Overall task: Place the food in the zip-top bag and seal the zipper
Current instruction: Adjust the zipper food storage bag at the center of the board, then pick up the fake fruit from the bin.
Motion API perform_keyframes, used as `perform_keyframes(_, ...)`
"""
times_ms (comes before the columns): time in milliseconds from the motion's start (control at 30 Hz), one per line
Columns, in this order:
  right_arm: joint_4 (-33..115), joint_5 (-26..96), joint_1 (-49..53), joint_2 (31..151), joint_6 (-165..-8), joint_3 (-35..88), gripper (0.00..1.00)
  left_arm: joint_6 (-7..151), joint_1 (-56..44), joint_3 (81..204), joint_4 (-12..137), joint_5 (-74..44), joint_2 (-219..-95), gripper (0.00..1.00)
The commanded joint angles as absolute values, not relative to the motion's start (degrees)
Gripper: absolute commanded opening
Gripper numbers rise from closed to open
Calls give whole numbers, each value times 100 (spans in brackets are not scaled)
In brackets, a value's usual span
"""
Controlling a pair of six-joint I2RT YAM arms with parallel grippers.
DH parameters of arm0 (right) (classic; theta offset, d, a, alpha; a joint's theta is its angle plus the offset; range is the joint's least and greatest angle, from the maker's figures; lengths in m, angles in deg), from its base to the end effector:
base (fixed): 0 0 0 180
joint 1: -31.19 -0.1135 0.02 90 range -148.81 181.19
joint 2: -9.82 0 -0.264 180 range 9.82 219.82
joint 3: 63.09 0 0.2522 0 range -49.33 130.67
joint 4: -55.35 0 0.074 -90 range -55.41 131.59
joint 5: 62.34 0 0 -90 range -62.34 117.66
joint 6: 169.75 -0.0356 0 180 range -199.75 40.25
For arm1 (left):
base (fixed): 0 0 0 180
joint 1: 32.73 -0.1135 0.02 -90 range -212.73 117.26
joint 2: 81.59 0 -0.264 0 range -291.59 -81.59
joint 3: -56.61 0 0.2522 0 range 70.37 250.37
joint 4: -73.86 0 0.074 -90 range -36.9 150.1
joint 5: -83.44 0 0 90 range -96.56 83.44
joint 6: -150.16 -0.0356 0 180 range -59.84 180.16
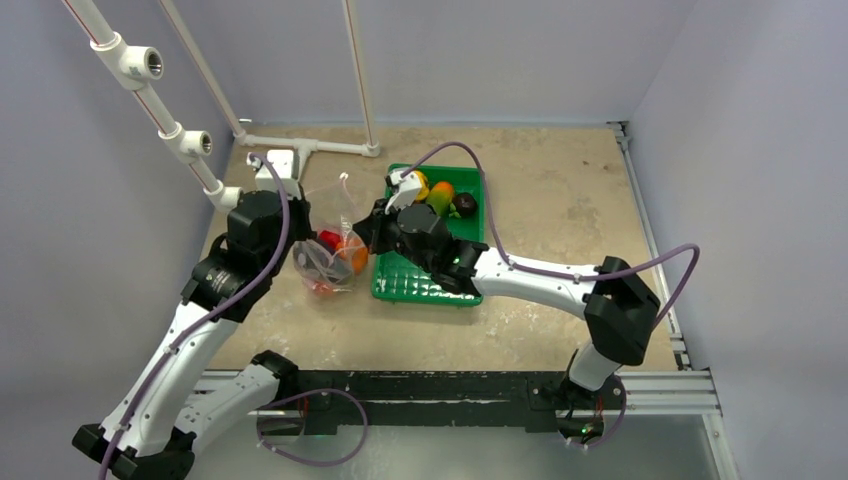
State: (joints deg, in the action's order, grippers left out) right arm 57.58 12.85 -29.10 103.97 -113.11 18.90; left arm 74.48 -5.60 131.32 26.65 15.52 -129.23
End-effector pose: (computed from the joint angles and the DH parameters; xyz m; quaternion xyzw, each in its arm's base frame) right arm 0.2024 0.3363 0.3050 -0.0962 0.7577 0.3977 0.5084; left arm 0.1549 -0.0643 0.3865 -0.0192 0.8119 -0.0520 0.5812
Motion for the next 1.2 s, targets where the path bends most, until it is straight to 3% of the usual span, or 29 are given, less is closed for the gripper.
perform_keyframes(0,6131,1456,-2883,10501,-11296,2065,0,7289,-540,13384,3049,1506,-12870,0)
perform_keyframes(233,6046,1427,-2849,10443,-11330,1938,1,7415,-541,12607,3477,1130,-12615,0)
perform_keyframes(600,5842,799,-2821,9561,-11333,1734,48,7362,-540,12255,3522,1121,-12585,0)
perform_keyframes(867,5599,441,-2212,8957,-11113,1400,61,7380,-549,12131,3553,1006,-12478,0)
perform_keyframes(1167,5236,633,-1566,9196,-10619,1556,78,7387,-549,12073,3573,806,-12456,0)
